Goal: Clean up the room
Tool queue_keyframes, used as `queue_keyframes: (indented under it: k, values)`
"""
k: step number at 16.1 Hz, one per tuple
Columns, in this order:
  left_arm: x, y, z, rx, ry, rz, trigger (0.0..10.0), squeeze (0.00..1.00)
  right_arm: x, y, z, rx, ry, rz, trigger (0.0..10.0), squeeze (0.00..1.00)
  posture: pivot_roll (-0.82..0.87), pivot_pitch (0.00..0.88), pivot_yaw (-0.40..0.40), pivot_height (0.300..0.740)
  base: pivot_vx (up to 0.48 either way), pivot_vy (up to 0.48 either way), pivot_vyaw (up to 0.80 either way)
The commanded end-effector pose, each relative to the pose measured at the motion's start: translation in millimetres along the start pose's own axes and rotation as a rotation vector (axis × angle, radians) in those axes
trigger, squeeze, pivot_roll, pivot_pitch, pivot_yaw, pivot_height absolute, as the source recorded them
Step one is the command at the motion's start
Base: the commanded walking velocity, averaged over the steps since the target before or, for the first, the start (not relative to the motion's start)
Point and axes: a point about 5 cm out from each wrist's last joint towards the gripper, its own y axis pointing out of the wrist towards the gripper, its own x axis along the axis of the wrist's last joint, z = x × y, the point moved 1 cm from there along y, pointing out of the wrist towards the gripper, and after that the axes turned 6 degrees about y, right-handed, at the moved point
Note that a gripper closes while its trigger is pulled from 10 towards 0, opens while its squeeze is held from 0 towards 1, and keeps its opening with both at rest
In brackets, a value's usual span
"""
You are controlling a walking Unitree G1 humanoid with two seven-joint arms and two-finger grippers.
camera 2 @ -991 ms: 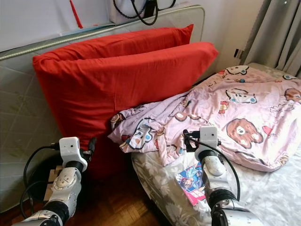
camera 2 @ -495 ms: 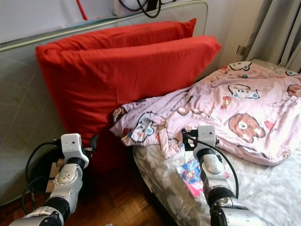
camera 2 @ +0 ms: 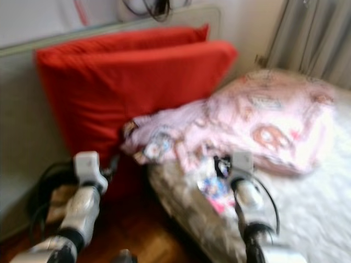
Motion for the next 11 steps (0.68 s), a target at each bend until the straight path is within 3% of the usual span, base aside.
queue_keyframes:
  k: [1,5,9,11]
  values:
    - [-7.0,-3.2,4.7,0.013,-0.009,0.035,10.0,0.0,-1.0,1.3,5.4,0.013,0.01,0.012,10.0,0.0,-0.01,0.0,0.025,0.66,0.0,0.0,0.0]
    - [-4.9,-2.0,1.8,-0.002,-0.019,0.025,10.0,0.0,-2.6,1.4,6.6,0.015,-0.003,0.026,10.0,0.0,-0.01,0.0,0.025,0.66,0.0,0.0,0.0]
    - [-10.4,-4.8,1.9,-0.009,-0.021,0.05,10.0,0.0,-3.4,1.2,8.9,0.022,0.013,0.024,10.0,0.0,-0.01,0.0,0.029,0.618,0.0,0.0,0.0]
    - [-10.5,-4.6,2.4,-0.008,-0.018,0.052,10.0,0.0,-3.7,1.3,9.3,0.027,-0.003,0.03,10.0,0.0,-0.01,0.0,0.029,0.618,0.0,0.0,0.0]
